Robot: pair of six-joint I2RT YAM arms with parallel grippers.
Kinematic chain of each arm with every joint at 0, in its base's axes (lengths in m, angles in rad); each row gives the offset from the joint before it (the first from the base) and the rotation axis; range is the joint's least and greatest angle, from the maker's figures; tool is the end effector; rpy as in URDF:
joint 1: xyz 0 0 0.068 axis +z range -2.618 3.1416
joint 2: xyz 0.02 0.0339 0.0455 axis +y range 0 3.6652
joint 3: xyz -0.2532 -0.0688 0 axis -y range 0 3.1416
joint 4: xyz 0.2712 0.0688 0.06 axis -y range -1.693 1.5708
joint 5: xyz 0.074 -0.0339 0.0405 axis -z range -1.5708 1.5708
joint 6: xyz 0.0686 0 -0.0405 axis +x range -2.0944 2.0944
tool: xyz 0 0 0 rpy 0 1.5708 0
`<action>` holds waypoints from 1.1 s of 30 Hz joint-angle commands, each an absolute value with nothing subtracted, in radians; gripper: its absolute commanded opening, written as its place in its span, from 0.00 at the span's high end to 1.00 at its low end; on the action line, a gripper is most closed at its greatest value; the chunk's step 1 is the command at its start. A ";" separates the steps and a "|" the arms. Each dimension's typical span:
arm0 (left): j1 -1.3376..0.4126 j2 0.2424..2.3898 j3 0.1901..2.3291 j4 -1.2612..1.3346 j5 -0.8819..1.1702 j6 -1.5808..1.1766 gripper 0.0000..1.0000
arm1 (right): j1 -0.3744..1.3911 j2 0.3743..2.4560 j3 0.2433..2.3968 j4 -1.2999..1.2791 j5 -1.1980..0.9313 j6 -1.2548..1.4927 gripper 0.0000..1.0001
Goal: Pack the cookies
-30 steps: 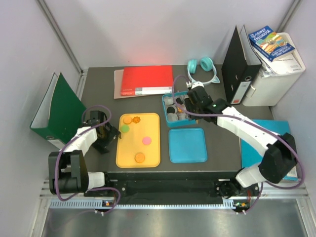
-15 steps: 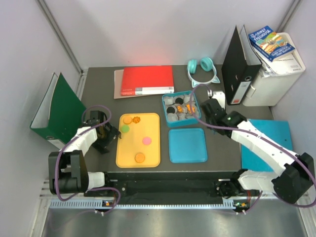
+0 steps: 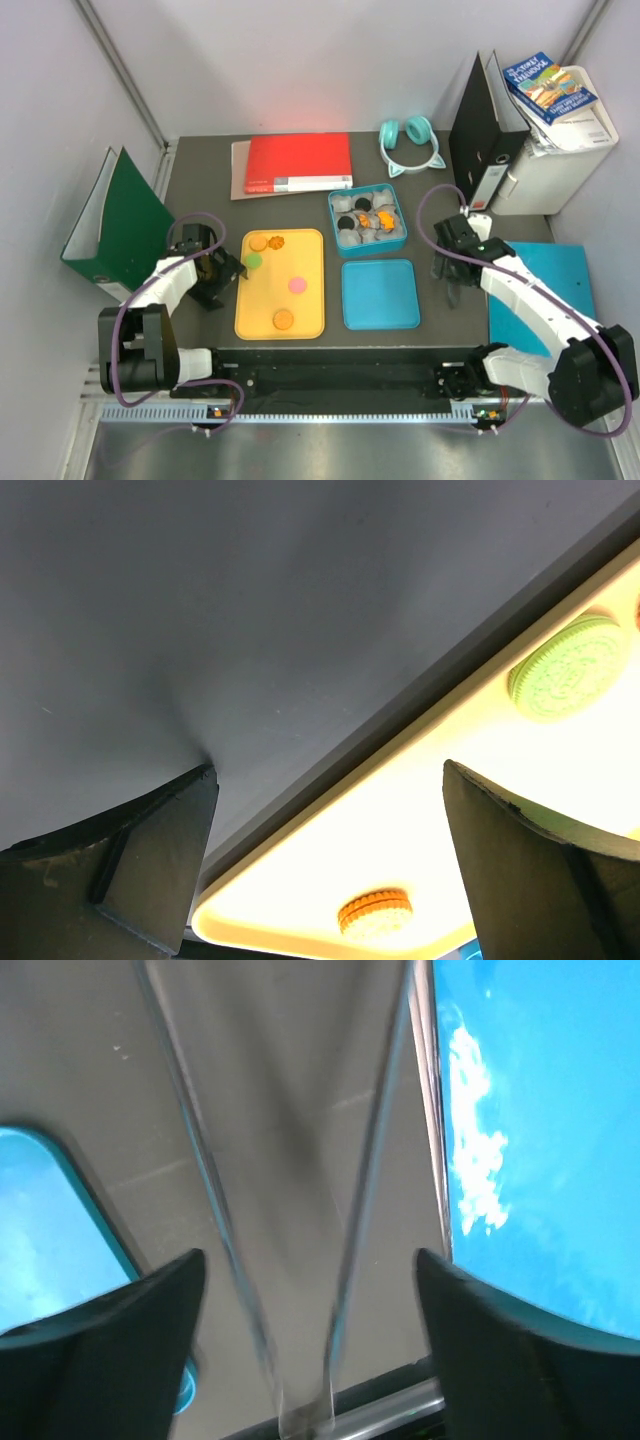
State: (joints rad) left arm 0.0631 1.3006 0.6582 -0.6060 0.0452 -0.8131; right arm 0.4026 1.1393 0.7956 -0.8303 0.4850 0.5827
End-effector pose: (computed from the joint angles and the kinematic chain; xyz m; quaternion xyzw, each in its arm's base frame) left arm 0.2504 0.0127 0.1079 -0.4153 0.8951 -0.0795 0.1411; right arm 0.2349 0.0653 0.1844 0.1327 0.9436 -0.1169 0.2799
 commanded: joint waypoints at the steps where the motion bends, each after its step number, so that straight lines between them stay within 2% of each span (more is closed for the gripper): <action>1: 0.063 1.298 0.632 -0.558 0.063 -0.824 0.02 | 0.371 1.088 0.788 -0.805 0.437 0.595 0.07; 3: 0.061 1.296 0.634 -0.557 0.064 -0.827 0.02 | 0.371 1.078 0.796 -0.807 0.437 0.598 0.02; 7: 0.055 1.284 0.635 -0.551 0.074 -0.828 0.02 | 0.373 1.014 0.811 -0.776 0.404 0.594 0.01; 10: 0.029 1.223 0.626 -0.525 0.084 -0.831 0.04 | 0.406 0.922 0.819 -0.689 0.280 0.560 0.01; 13: -0.067 1.143 0.635 -0.471 0.089 -0.821 0.06 | 0.483 0.878 0.827 -0.598 0.201 0.516 0.03; 17: -0.321 1.121 0.689 -0.413 0.029 -0.808 0.08 | 0.563 0.880 0.812 -0.509 0.178 0.497 0.05; 20: -0.482 1.173 0.733 -0.362 0.008 -0.798 0.07 | 0.621 0.899 0.775 -0.459 0.189 0.494 0.06; 26: -0.727 1.435 0.883 -0.337 -0.063 -0.816 0.07 | 0.704 0.882 0.697 -0.413 0.291 0.534 0.07; 30: -0.814 1.595 0.972 -0.342 -0.098 -0.815 0.09 | 0.704 0.836 0.673 -0.408 0.311 0.545 0.07; 33: -0.841 1.614 1.006 -0.330 -0.136 -0.804 0.12 | 0.704 0.807 0.660 -0.413 0.322 0.537 0.07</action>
